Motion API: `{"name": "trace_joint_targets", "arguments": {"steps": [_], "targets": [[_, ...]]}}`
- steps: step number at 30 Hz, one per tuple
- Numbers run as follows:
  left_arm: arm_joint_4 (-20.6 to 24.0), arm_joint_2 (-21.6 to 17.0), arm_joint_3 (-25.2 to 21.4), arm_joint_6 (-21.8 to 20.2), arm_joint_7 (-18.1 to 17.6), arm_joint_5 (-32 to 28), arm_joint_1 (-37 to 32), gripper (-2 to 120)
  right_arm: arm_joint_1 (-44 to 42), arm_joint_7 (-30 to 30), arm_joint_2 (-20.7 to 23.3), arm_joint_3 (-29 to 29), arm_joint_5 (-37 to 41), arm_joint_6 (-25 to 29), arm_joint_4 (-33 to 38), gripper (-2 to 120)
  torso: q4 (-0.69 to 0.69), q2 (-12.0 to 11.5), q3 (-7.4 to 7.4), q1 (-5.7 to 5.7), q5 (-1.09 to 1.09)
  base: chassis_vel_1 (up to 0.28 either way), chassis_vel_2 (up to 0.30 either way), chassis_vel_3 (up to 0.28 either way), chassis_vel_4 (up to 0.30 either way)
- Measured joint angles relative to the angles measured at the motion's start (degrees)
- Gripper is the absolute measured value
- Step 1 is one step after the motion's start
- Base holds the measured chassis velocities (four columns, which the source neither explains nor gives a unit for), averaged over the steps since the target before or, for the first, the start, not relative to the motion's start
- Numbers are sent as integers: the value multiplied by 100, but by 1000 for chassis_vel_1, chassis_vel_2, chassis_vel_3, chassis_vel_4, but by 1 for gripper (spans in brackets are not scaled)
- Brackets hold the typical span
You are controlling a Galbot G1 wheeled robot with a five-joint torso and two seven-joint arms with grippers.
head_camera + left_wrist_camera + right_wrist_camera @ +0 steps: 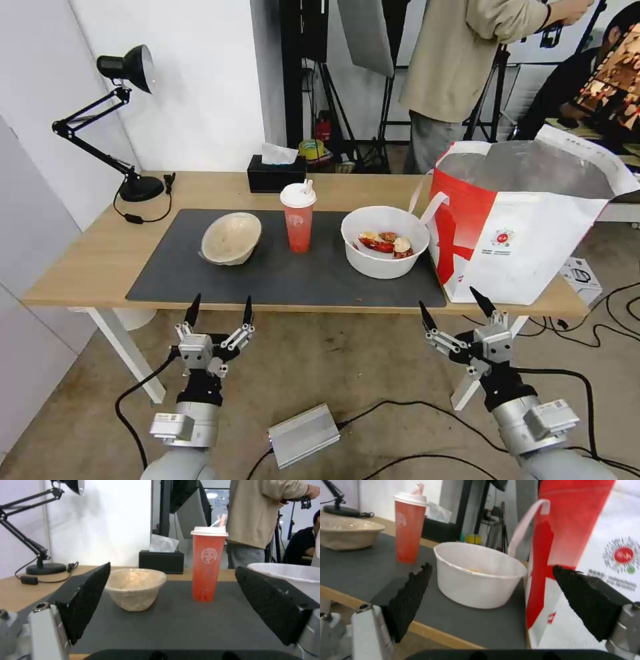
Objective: Pick up the trash from the table and place it into the takeout bag.
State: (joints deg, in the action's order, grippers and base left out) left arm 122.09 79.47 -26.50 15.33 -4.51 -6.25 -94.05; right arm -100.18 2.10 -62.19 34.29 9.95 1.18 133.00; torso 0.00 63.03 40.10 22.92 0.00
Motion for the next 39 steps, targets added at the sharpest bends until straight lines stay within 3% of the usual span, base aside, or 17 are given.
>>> {"name": "trace_joint_targets", "arguments": {"steps": [16,30,39], "targets": [[-34,-57,-105,5,19,-26,13,100,491,-119,538,-146,151,-134,-230,94,0,0,1,0,0,0,0,0,0],[-323,73,-55,73,114,-23,98,100,2069,-187,1815,-794,924,-404,-825,94,0,0,0,0,0,0,0,0,0],[-447,83,-93,76,140,-23,175,100,2860,-207,2156,-1439,1289,-488,-1262,94,-1,0,0,0,1,0,0,0,0]]}}
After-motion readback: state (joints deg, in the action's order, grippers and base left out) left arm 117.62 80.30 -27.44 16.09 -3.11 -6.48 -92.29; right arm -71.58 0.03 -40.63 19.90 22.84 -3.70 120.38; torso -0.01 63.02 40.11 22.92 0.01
